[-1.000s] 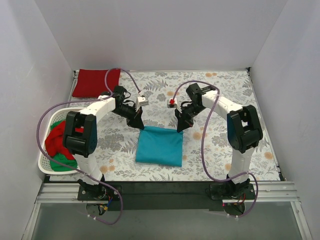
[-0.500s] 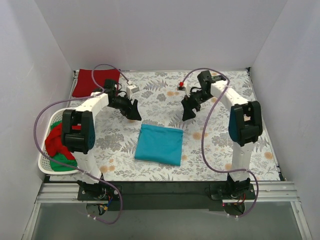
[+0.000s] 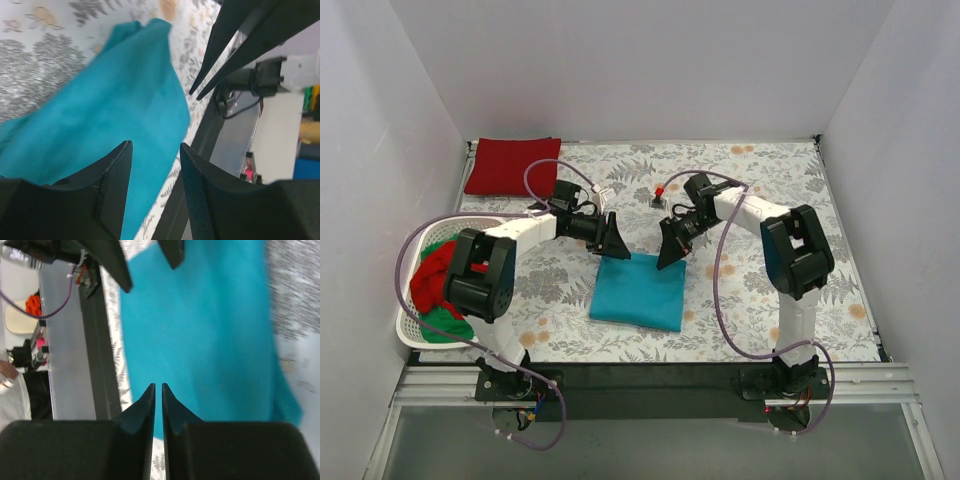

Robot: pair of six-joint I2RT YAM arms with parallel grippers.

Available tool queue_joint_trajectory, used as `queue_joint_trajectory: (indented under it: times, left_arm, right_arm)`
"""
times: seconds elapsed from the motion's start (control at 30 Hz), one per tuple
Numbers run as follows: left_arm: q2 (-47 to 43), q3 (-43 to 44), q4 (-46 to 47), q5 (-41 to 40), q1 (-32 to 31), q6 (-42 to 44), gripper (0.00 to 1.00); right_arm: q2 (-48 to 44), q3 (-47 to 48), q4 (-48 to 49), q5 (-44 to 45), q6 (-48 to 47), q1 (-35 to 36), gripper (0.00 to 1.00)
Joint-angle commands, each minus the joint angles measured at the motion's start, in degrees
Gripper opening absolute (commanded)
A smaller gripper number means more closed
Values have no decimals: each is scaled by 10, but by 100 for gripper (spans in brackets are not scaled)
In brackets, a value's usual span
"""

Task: Fold and stack the t-shirts
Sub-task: Fold the tshirt

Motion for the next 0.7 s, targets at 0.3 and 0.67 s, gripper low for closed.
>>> queue_joint_trajectory:
  times: [0.3, 0.67]
  left_arm:
    - [243, 101, 146, -30, 47, -176, 39]
    - [122, 116, 133, 32, 52, -217, 48]
  right_arm:
    - [195, 109, 81, 117, 31, -111, 11]
    - [53, 116, 92, 12, 87, -136, 55]
